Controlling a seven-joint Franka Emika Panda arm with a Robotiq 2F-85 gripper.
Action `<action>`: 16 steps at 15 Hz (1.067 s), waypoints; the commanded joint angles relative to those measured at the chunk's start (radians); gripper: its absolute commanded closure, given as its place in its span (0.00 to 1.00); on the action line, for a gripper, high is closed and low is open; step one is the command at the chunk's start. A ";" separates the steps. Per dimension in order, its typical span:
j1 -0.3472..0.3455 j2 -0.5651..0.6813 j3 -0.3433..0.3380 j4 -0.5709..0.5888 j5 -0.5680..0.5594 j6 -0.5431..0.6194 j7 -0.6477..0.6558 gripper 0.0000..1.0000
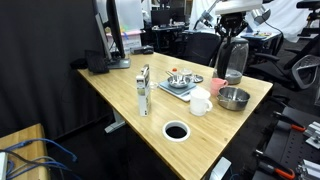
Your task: Press the switch on the handle of the kettle
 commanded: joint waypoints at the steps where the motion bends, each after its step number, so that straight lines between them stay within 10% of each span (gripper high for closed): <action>1: -0.005 0.021 0.005 0.025 -0.036 -0.017 0.026 1.00; 16: 0.027 0.117 -0.003 0.108 -0.081 -0.039 0.037 1.00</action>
